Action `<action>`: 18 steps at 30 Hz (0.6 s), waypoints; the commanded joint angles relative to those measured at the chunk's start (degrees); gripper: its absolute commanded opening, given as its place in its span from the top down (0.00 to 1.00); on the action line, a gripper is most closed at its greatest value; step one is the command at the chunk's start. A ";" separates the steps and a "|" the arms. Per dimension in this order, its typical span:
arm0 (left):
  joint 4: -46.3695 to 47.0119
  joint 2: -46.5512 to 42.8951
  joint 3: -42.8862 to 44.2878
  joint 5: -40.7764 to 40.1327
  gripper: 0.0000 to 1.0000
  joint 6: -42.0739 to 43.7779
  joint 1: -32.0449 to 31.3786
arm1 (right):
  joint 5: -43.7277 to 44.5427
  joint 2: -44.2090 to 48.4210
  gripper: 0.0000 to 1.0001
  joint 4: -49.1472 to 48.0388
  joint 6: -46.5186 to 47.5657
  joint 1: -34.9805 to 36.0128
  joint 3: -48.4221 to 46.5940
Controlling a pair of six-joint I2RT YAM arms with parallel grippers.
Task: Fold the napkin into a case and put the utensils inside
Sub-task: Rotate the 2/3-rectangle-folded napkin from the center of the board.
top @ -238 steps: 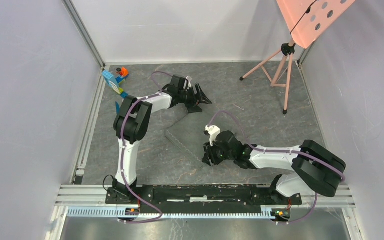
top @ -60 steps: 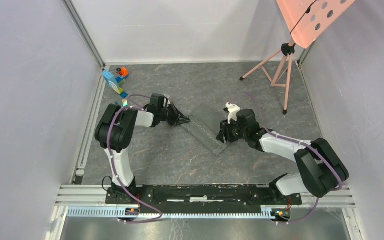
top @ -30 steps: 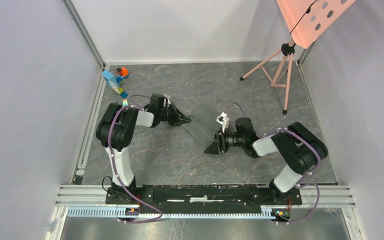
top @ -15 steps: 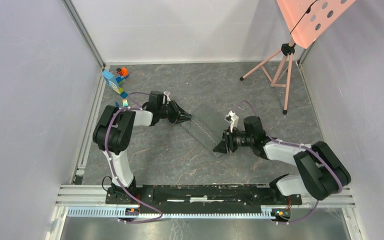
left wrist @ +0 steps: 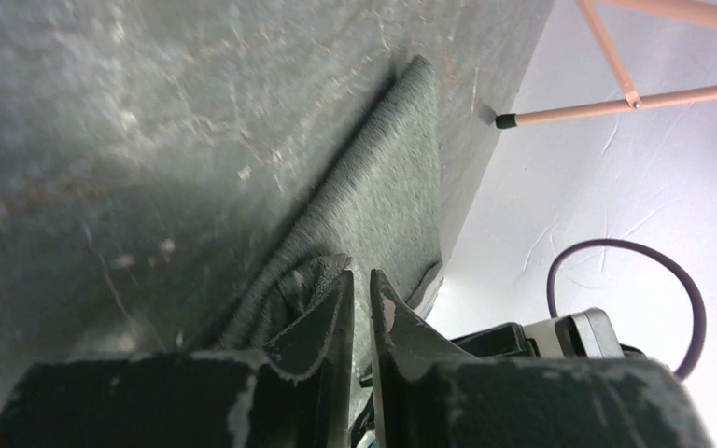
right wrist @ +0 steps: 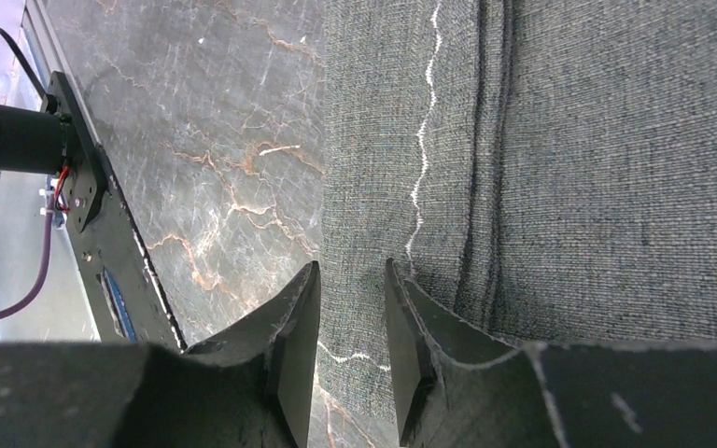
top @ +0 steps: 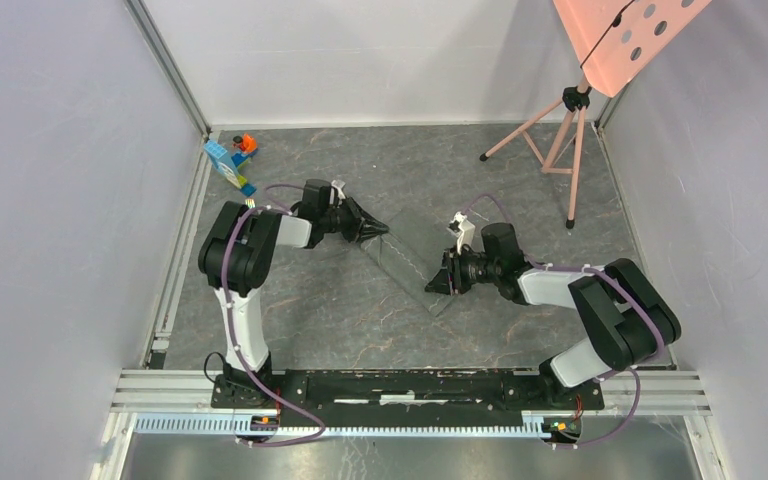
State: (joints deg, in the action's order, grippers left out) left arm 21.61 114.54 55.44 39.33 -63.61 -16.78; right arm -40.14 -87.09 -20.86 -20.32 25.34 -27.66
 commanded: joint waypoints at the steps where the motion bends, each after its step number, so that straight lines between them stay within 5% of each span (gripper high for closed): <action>1: 1.38 4.35 4.19 0.30 0.83 -1.40 0.20 | 2.09 0.06 0.63 -1.74 1.46 -0.87 0.31; 8: -12.45 1.38 7.84 -6.28 0.83 9.23 -0.08 | 2.69 2.32 0.61 1.31 2.72 -0.75 -0.18; 18: -29.65 -18.62 7.36 -8.60 0.39 19.22 -1.77 | 10.90 1.62 0.51 11.14 8.71 -0.87 -7.62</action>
State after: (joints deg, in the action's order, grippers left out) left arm 1.13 106.32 61.93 33.61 -52.51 -18.13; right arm -34.61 -84.14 -14.20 -16.47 24.64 -30.48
